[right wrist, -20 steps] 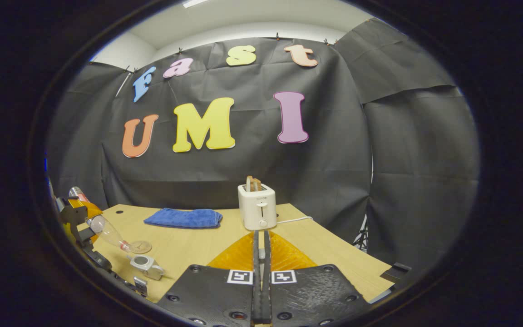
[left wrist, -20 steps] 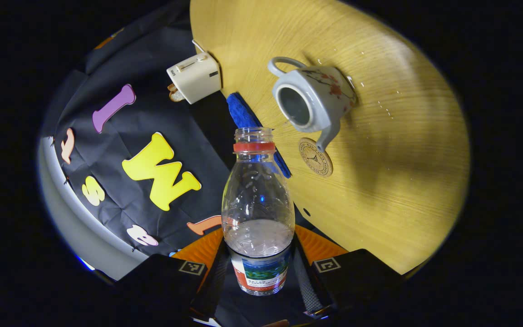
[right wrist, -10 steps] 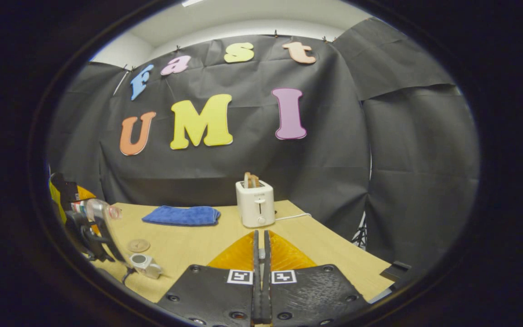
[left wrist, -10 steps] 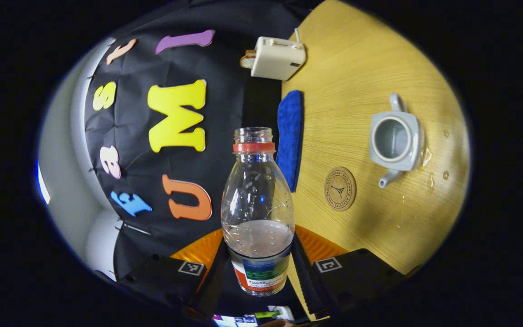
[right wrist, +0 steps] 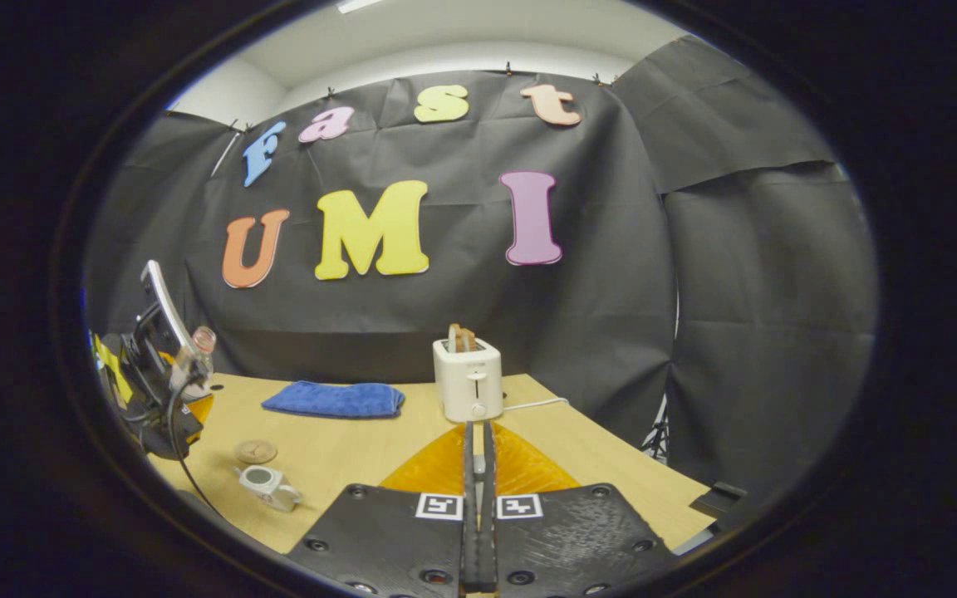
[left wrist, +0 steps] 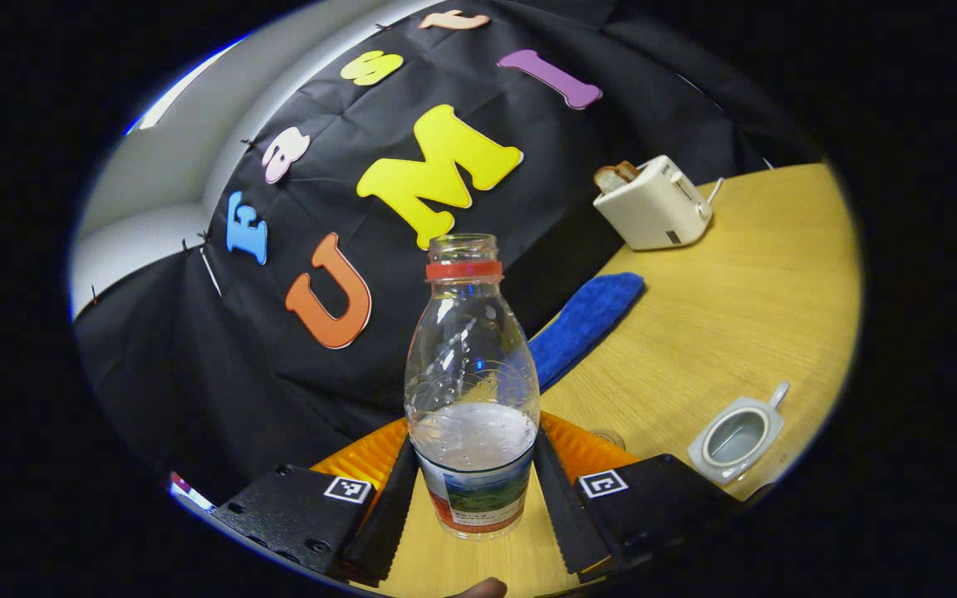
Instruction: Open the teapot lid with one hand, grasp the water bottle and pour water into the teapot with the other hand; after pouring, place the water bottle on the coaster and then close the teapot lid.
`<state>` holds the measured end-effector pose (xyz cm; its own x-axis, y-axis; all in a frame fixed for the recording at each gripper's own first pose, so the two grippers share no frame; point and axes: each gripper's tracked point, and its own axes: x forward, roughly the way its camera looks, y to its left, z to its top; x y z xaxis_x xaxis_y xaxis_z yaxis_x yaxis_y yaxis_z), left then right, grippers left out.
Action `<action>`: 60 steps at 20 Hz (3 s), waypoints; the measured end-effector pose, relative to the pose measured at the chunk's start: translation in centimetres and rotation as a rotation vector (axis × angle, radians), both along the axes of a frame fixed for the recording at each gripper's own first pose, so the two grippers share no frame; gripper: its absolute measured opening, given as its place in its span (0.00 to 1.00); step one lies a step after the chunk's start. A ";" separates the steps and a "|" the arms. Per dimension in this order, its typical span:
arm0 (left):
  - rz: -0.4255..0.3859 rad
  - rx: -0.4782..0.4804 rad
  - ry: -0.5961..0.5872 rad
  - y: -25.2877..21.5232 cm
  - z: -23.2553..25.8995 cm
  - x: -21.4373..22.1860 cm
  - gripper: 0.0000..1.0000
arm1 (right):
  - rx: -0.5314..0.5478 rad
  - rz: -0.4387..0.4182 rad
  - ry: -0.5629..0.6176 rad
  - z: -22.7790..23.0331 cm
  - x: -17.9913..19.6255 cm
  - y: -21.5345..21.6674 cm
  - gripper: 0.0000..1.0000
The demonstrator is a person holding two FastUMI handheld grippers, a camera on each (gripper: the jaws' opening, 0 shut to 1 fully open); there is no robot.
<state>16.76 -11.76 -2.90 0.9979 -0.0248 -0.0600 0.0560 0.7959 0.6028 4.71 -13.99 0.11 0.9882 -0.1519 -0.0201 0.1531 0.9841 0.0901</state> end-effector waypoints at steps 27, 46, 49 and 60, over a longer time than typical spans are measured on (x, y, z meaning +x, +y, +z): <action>-0.173 -0.680 0.078 -1.5 -4.6 5.7 0.80 | -0.087 0.023 0.048 -2.8 1.6 3.6 0.00; -0.179 -0.625 0.075 -0.5 -2.9 3.1 0.96 | -0.193 0.081 0.018 -2.3 0.7 7.7 0.01; -0.177 -0.624 0.089 -0.1 -3.3 3.0 0.96 | -0.198 0.098 0.021 -2.5 0.6 8.4 0.01; -0.139 -0.659 0.122 1.3 -4.7 1.0 0.96 | -0.146 0.165 0.040 -3.0 0.5 10.2 0.01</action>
